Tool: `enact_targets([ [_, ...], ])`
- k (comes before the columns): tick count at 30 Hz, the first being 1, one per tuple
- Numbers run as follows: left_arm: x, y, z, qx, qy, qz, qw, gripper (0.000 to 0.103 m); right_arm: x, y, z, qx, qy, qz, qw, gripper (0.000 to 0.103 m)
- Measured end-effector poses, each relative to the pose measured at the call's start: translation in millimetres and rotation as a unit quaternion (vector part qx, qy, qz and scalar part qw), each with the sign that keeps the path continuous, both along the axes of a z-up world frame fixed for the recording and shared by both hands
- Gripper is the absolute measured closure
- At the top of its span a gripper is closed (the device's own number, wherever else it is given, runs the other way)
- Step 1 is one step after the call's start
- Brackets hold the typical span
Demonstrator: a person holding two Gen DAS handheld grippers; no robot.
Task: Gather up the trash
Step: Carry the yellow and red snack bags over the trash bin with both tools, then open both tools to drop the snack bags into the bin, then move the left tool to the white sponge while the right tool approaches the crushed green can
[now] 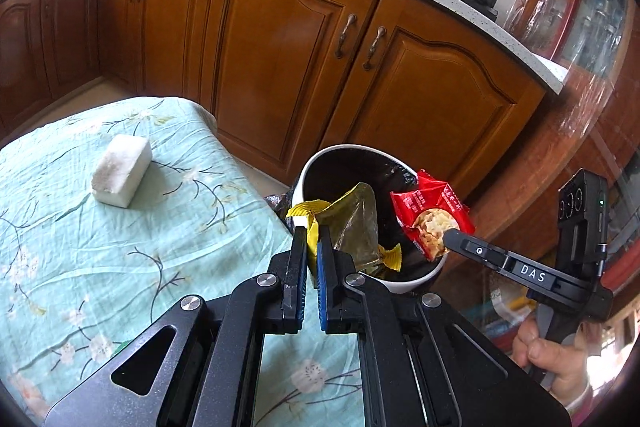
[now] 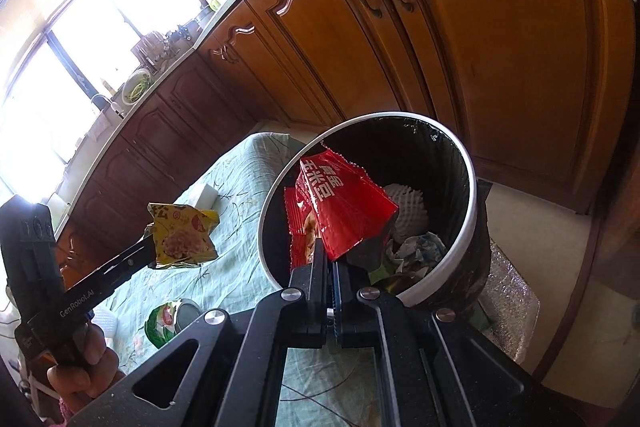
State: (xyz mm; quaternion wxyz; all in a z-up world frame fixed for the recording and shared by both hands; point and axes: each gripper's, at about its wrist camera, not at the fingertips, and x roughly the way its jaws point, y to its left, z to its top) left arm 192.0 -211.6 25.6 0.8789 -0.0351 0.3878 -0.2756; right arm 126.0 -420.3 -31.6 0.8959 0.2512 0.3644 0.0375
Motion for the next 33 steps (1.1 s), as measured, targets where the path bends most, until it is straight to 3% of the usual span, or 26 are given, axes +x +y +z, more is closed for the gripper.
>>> enact_targets([
  [19,30,-77,-17,0.053,0.014,-0.039,0.9977,0.099,25,-21,-7,-0.021,0.026,0.005,0.999,0.100],
  [24,41,-91,-24,0.063,0.024,-0.041,0.9969,0.098,33,-24,-11,-0.027,0.038,0.007,0.999,0.090],
  [25,43,-94,-26,0.065,0.029,-0.042,0.9966,0.095,34,-25,-12,-0.026,0.040,0.006,0.999,0.086],
  [27,44,-97,-28,0.063,0.037,-0.043,0.9964,0.079,33,-26,-13,-0.023,0.037,0.004,0.999,0.071],
  [28,45,-97,-29,0.063,0.037,-0.041,0.9965,0.064,31,-26,-14,-0.021,0.034,0.003,0.999,0.070],
  [29,44,-96,-28,0.062,0.034,-0.038,0.9968,0.056,29,-26,-14,-0.019,0.030,0.003,0.999,0.069],
  [33,40,-86,-28,0.054,0.032,-0.036,0.9974,0.055,18,-25,-13,-0.010,0.011,0.000,1.000,0.059],
])
